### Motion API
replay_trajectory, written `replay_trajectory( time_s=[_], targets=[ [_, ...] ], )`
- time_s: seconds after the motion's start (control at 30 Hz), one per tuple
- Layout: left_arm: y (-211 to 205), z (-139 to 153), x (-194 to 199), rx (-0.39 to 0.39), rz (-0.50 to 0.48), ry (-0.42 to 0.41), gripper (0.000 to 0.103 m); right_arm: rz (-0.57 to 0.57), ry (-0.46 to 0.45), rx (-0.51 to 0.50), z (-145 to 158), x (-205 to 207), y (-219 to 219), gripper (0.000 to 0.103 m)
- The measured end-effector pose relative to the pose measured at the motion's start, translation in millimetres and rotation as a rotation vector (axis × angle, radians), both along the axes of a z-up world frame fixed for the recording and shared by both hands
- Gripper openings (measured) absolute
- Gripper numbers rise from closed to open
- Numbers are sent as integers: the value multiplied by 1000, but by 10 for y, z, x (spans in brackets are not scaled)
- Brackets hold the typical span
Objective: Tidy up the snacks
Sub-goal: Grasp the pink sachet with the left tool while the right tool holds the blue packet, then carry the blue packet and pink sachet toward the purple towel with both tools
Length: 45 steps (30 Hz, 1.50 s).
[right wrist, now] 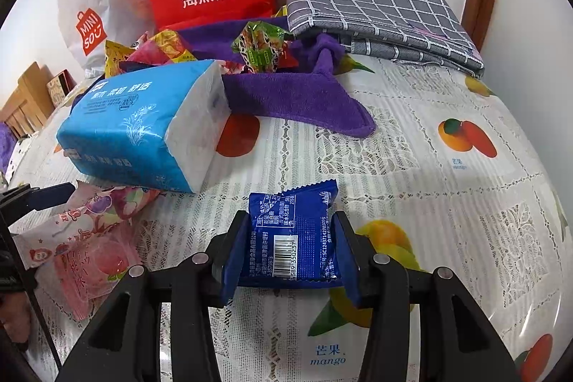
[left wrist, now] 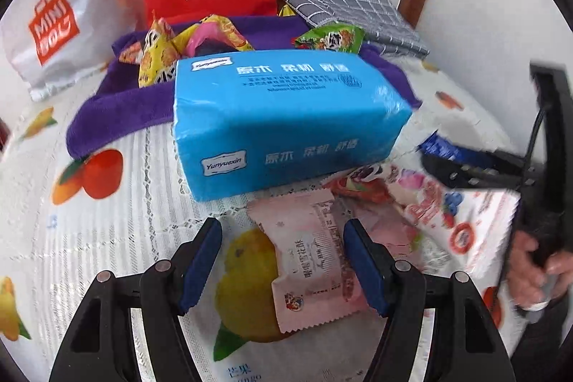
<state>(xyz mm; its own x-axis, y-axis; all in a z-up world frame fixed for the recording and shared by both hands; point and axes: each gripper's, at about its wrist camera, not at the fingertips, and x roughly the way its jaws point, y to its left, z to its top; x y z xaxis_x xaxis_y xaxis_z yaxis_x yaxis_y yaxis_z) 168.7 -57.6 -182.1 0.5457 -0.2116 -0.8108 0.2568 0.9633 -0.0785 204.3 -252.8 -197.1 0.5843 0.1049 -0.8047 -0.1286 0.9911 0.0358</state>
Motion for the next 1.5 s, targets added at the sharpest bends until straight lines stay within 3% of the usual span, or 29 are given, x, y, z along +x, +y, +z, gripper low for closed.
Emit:
replay_trajectory(
  time_s=[0.03, 0.07, 0.1, 0.17, 0.2, 0.27, 0.43, 0.57, 0.67, 0.7, 0.8, 0.93, 1.0, 1.1, 1.2, 1.5],
  targets=[
    [-18, -3, 6, 13, 0, -2, 68, 0, 0, 1, 0, -3, -3, 47],
    [-11, 7, 12, 13, 2, -4, 62, 0, -2, 1, -7, -8, -6, 47],
    [15, 19, 9, 2, 12, -8, 50, 1, -3, 3, -4, -11, -18, 47],
    [125, 40, 30, -28, 45, -6, 37, 0, -1, 17, 6, -4, -26, 47],
    [207, 42, 43, -51, 66, -4, 36, 0, 1, 28, 13, 4, -36, 47],
    [306, 42, 43, -47, 94, -6, 36, -1, 2, 19, 8, 6, -14, 47],
    [462, 44, -1, 56, 131, -24, 39, -1, 2, 15, 9, 12, -8, 47],
    [526, 13, -8, 56, 134, -15, 51, -1, 0, 3, 0, 7, 11, 47],
    [425, 8, 22, 117, 132, -18, 64, 0, -1, -4, -1, 11, 6, 47],
    [437, 5, 38, 106, 133, -13, 64, 0, -1, -3, -2, 7, 10, 47],
    [509, 9, 56, 51, 139, -3, 64, 2, 0, -19, -1, 1, 45, 48],
    [461, 0, 50, 77, 138, -9, 64, 3, -1, -21, 4, -4, 38, 48],
    [510, 21, 48, 60, 152, -13, 51, 3, -1, -20, 11, -4, 36, 48],
    [592, 40, 38, 12, 171, -17, 39, 3, 2, -11, -2, -8, 37, 48],
    [605, 69, -8, -23, 163, -32, 33, 3, 2, -9, -5, -17, 35, 48],
    [577, 23, -13, -36, 144, -25, 34, -2, -8, 13, -2, -5, -21, 46]
  ],
)
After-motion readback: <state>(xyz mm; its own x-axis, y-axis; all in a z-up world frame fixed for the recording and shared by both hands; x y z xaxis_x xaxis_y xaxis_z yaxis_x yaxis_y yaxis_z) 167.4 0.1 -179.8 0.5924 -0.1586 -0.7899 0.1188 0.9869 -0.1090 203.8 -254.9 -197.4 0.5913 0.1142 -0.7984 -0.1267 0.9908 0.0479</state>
